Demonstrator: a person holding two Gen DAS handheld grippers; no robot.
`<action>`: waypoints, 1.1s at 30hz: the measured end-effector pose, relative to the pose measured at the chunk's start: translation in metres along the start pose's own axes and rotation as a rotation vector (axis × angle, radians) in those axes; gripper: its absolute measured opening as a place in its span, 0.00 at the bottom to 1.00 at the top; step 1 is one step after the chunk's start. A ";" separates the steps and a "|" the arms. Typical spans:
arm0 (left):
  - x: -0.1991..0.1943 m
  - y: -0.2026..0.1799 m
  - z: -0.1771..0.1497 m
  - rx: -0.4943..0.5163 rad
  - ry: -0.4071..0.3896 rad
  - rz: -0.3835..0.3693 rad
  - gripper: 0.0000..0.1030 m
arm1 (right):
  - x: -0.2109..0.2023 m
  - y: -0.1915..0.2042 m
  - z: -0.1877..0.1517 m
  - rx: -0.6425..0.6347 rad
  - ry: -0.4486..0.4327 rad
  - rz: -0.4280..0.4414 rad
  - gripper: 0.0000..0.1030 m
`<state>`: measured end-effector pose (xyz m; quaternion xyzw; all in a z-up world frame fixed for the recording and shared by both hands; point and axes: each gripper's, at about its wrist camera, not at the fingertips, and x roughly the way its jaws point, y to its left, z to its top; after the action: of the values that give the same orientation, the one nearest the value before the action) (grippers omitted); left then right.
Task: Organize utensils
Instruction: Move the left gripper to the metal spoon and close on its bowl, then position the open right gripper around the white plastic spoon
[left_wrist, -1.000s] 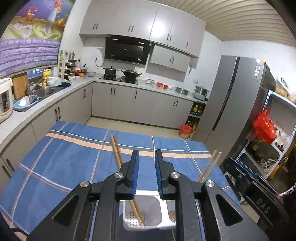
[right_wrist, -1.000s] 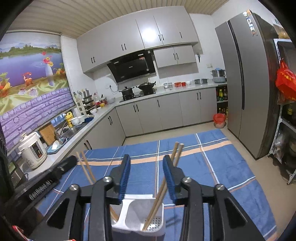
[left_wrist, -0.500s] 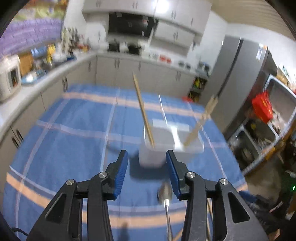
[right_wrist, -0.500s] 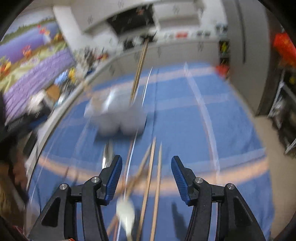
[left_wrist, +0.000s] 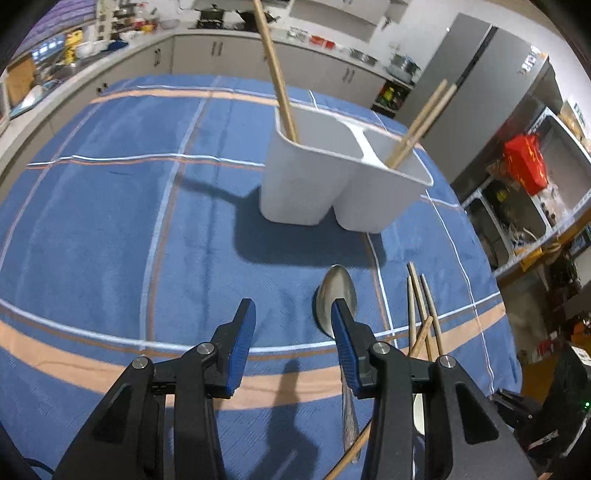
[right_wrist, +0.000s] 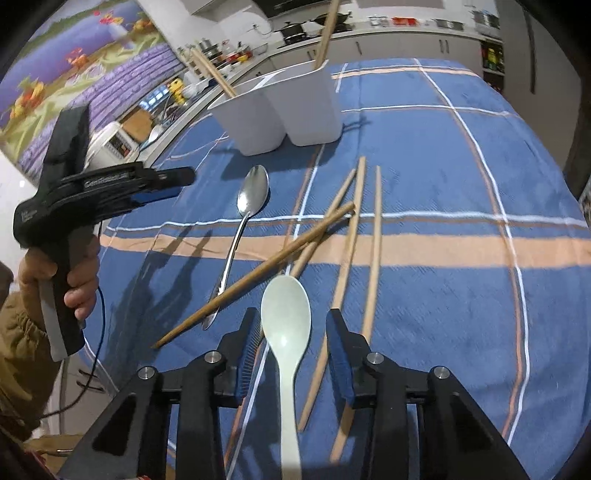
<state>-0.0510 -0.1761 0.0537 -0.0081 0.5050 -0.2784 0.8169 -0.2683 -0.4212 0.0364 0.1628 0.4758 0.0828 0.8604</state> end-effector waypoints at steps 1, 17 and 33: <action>0.004 -0.001 0.002 0.004 0.008 -0.004 0.40 | 0.003 0.005 0.002 -0.020 0.006 -0.002 0.39; 0.068 -0.021 0.028 0.102 0.134 -0.135 0.40 | 0.029 0.023 0.012 -0.166 0.099 -0.090 0.36; 0.059 -0.037 0.012 0.204 0.112 -0.142 0.01 | 0.026 0.013 0.013 -0.057 0.099 -0.093 0.35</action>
<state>-0.0373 -0.2378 0.0218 0.0548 0.5173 -0.3854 0.7622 -0.2435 -0.4040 0.0266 0.1116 0.5222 0.0641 0.8431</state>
